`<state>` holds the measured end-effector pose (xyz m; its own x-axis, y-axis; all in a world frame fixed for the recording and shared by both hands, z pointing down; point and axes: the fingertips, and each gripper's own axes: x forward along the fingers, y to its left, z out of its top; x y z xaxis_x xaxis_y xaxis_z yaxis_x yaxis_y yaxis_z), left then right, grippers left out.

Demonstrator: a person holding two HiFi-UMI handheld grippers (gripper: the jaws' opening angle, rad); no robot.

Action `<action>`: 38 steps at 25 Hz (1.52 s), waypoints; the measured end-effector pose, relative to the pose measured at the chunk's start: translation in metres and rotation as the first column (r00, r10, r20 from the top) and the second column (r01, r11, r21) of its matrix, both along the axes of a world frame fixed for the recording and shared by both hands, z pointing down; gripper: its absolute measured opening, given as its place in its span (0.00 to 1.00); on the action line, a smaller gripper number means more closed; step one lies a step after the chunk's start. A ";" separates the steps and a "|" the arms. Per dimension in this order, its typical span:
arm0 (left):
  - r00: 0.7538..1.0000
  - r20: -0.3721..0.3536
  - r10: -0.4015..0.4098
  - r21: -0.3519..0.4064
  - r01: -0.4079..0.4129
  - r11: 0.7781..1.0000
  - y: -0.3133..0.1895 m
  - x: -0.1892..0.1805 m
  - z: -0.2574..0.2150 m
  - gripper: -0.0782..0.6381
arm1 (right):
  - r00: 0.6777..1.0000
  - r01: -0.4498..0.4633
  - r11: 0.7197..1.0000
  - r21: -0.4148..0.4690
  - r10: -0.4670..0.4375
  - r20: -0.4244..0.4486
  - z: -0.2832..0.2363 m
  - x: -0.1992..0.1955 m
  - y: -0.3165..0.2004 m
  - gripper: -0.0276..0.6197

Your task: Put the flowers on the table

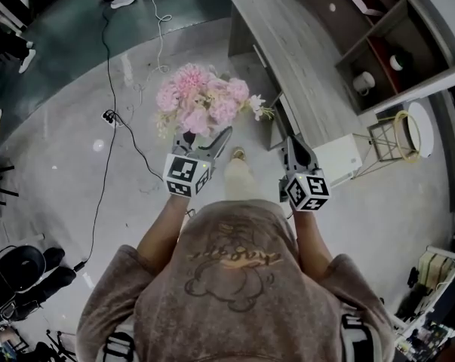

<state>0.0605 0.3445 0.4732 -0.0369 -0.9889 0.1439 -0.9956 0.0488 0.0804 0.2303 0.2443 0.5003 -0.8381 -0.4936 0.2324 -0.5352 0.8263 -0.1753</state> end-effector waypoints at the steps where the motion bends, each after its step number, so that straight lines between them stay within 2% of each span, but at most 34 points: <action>1: 1.000 -0.001 -0.003 0.001 0.003 1.000 -0.008 -0.006 0.000 0.58 | 1.000 0.006 1.000 -0.001 -0.006 -0.002 0.001 -0.007 -0.008 0.04; 20: 1.000 0.007 -0.030 0.009 0.030 1.000 -0.213 -0.099 -0.024 0.58 | 0.999 0.033 0.999 -0.006 -0.033 0.007 -0.017 -0.105 -0.216 0.04; 26: 1.000 0.025 -0.020 0.027 0.019 0.999 -0.222 -0.104 -0.029 0.58 | 0.999 0.030 0.999 0.016 -0.030 0.022 -0.023 -0.115 -0.227 0.04; 32: 1.000 0.028 0.010 0.014 -0.010 1.000 -0.277 -0.130 -0.029 0.58 | 1.000 0.006 1.000 -0.002 -0.006 0.019 -0.022 -0.138 -0.272 0.04; 38: 0.998 0.026 0.056 0.018 -0.057 0.998 -0.316 -0.152 -0.024 0.58 | 1.000 -0.031 0.999 -0.015 0.031 0.004 -0.011 -0.153 -0.295 0.04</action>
<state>-0.0918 0.0286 0.4497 0.0157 -0.9920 0.1249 -0.9984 -0.0089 0.0550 0.0771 -0.0511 0.4897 -0.8234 -0.5159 0.2363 -0.5598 0.8067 -0.1895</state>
